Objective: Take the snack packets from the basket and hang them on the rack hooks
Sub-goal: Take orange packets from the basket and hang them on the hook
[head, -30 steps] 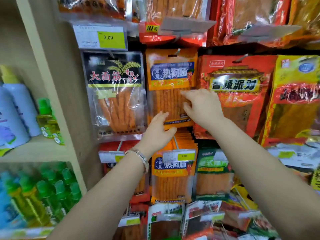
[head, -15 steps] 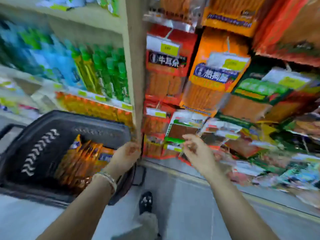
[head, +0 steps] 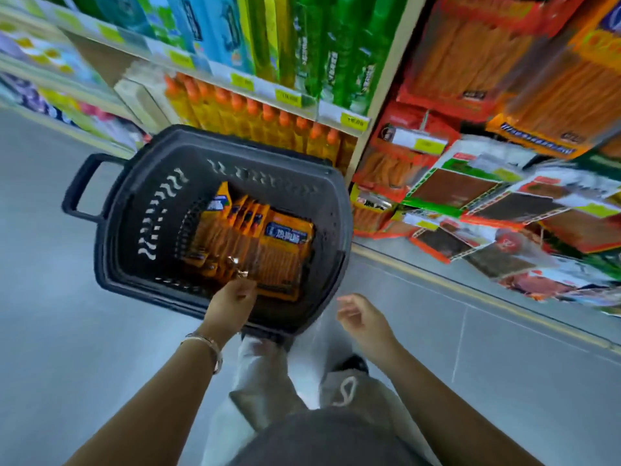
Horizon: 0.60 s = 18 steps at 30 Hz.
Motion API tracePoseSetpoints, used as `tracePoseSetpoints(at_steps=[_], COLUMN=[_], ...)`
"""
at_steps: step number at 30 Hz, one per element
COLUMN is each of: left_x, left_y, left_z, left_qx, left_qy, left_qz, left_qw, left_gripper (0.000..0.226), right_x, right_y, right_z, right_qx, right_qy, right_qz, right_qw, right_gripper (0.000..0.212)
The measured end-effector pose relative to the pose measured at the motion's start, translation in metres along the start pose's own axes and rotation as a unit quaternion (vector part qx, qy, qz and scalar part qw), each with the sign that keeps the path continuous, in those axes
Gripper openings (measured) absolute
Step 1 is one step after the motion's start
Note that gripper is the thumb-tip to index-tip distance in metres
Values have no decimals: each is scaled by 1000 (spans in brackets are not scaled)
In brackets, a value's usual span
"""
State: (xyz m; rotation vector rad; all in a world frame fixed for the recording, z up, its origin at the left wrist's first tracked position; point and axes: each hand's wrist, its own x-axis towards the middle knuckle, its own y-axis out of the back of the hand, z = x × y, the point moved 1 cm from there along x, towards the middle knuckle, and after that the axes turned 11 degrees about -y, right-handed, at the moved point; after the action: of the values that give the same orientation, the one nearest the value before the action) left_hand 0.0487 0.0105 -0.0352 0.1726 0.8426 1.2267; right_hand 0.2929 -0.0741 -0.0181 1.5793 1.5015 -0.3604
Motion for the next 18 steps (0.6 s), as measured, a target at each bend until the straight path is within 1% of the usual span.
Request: tracePoseSetpoints(at_steps=[2, 4, 8, 11, 15, 18], left_x=[22, 47, 102, 145, 190, 212], left_y=[23, 48, 86, 97, 93, 89], left_z=[-10, -18, -38, -55, -69, -80], left_qx=[3, 3, 27, 34, 38, 28], left_qy=[2, 7, 35, 30, 35, 53], left_qz=[-35, -66, -89, -114, -111, -80], left_qw=[999, 998, 995, 992, 993, 995], left_gripper=[14, 9, 17, 11, 15, 18], right_x=[17, 36, 87, 129, 179, 209], right_y=[-17, -33, -67, -90, -123, -151], right_z=[-23, -47, -89, -104, -105, -108], right_qx=[-8, -8, -17, -19, -42, -26], right_qy=[12, 6, -45, -105, -148, -141], right_qz=[7, 3, -27, -58, -57, -51], right_qw=[1000, 1000, 998, 993, 986, 988], right_gripper=[26, 25, 31, 34, 30, 22])
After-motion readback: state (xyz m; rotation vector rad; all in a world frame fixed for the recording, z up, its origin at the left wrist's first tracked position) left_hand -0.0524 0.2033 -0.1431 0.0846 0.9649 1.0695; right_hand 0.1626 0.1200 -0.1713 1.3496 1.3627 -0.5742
